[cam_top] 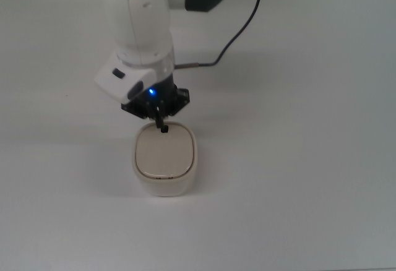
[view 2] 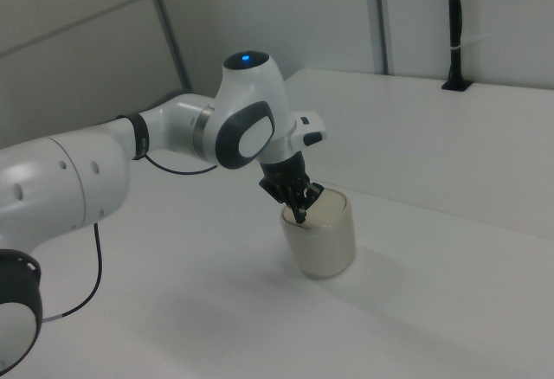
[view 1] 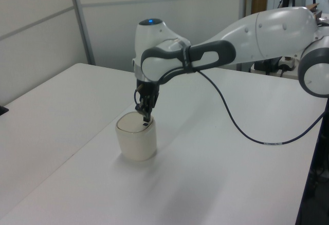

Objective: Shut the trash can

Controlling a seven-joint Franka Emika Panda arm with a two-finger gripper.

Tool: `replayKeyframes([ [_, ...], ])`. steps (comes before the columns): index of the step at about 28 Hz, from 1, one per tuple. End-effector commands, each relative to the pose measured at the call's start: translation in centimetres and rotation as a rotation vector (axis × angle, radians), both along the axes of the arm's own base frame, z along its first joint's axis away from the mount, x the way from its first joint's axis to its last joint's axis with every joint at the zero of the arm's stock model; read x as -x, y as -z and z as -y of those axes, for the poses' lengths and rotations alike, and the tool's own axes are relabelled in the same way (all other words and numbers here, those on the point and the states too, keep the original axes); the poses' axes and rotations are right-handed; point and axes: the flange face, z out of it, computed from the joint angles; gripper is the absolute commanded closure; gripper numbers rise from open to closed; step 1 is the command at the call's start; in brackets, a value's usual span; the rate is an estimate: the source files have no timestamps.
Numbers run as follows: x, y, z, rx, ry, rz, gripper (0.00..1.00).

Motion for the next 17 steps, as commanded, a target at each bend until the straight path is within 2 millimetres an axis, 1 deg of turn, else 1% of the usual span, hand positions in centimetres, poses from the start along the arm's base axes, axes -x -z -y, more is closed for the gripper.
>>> replayKeyframes([
  [1, 3.4, -4.7, 0.7, 0.023, 0.010, -0.069, 1.00],
  [4, 4.8, -6.3, 0.8, 0.024, 0.002, -0.107, 1.00],
  [5, 5.9, -7.6, 1.5, 0.027, -0.005, -0.128, 1.00],
  [8, 7.5, -9.2, 2.2, 0.026, -0.016, -0.161, 1.00],
  [10, 8.3, -10.1, 2.3, 0.027, -0.018, -0.180, 1.00],
  [11, 9.0, -10.8, 2.7, 0.027, -0.010, -0.189, 1.00],
  [13, 9.6, -11.5, 3.1, 0.033, 0.003, -0.193, 1.00],
  [14, 9.8, -11.8, 3.3, 0.038, 0.004, -0.194, 0.97],
  [15, 10.0, -12.0, 3.3, 0.044, 0.005, -0.199, 0.87],
  [16, 10.2, -12.2, 3.4, 0.047, 0.005, -0.200, 0.71],
  [17, 10.3, -12.3, 3.5, 0.056, 0.004, -0.202, 0.44],
])
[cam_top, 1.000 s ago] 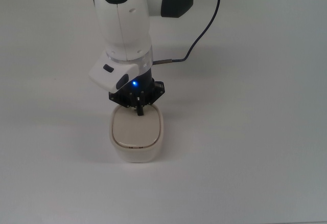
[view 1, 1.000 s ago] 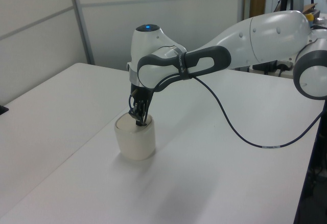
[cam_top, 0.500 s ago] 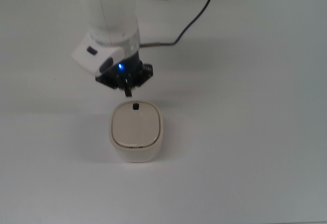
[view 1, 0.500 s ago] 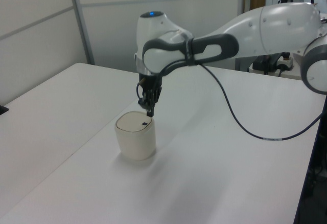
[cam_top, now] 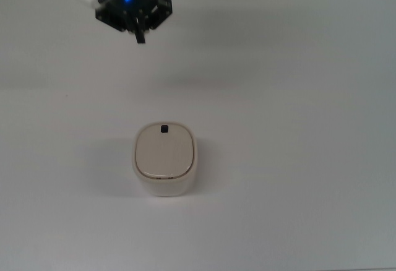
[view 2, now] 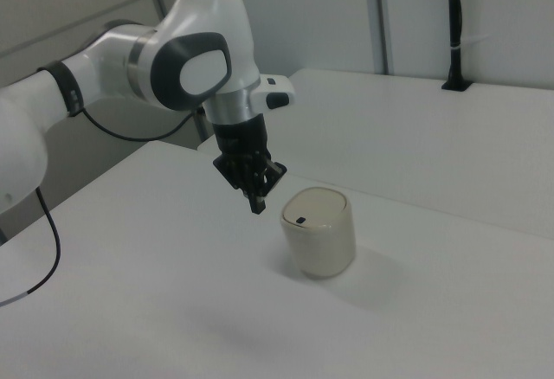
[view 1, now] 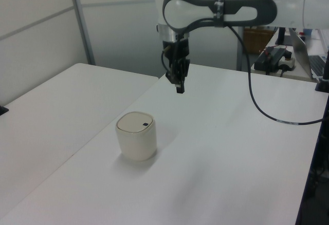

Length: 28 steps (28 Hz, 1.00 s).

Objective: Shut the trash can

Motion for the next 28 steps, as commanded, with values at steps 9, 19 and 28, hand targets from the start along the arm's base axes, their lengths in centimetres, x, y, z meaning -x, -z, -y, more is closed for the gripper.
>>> replayKeyframes([
  [9, 1.18, -0.29, 0.67, 0.082, -0.027, -0.024, 0.00],
  [19, 1.08, -0.48, 0.65, 0.082, -0.007, -0.009, 0.00],
  [28, 1.42, -1.11, 0.63, 0.084, 0.030, 0.004, 0.00],
])
